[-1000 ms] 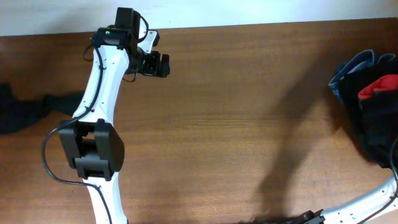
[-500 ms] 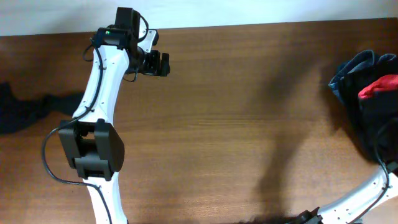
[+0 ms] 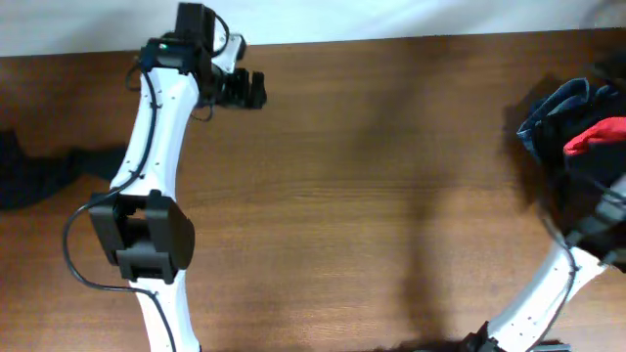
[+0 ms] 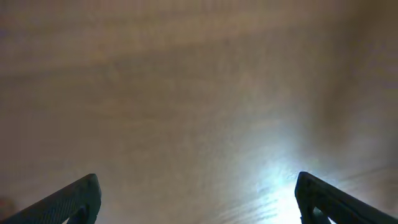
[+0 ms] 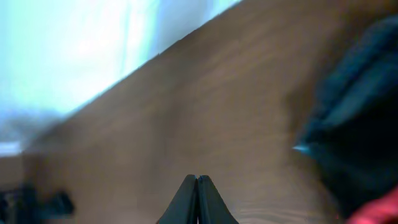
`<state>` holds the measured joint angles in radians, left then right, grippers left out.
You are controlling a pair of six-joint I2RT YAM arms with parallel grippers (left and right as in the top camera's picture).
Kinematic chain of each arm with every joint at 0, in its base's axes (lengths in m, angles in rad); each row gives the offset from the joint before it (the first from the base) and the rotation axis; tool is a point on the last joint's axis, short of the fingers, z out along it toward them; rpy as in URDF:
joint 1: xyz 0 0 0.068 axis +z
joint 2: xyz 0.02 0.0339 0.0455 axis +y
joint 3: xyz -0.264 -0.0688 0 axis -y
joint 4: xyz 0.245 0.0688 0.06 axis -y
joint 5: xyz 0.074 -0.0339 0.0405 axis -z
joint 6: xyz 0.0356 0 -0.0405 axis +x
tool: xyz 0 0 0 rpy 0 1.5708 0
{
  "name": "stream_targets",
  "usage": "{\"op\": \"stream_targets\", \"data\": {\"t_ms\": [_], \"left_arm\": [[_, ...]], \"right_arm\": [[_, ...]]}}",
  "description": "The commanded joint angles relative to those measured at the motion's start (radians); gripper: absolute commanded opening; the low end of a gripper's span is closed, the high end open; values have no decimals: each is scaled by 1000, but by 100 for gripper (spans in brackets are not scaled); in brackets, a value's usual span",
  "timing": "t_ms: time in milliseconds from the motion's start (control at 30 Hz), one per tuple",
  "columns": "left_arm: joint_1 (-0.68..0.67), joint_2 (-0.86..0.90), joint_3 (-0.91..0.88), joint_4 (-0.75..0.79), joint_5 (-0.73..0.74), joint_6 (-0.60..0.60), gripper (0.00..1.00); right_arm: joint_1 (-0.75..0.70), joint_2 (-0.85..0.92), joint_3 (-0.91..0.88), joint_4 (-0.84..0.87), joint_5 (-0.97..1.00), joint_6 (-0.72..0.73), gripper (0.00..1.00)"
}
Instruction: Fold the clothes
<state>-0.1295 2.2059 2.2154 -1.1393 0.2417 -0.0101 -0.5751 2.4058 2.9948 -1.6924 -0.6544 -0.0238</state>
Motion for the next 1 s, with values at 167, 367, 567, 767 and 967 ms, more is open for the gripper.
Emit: {"op": "stream_targets", "data": {"t_ms": [167,367,567,767,967], "left_arm": [[101,-2,139,2,25,-110,99],[133,-2,139,-17,24,-109,99],[132,-1,139,-17,24,-109,99],[132,-1,139,-17,24,-109,99],[132,-1,139,-17,24,-109,99]], "right_arm": [[351,-143,15,-6,266,-52,4],[581,-143,12,-6,384,-51,14],[740,-142,12,-6,544,-51,99],[821,-142,12,-6,547,-51,99],[832,-142,12,-6,547,-51,99]]}}
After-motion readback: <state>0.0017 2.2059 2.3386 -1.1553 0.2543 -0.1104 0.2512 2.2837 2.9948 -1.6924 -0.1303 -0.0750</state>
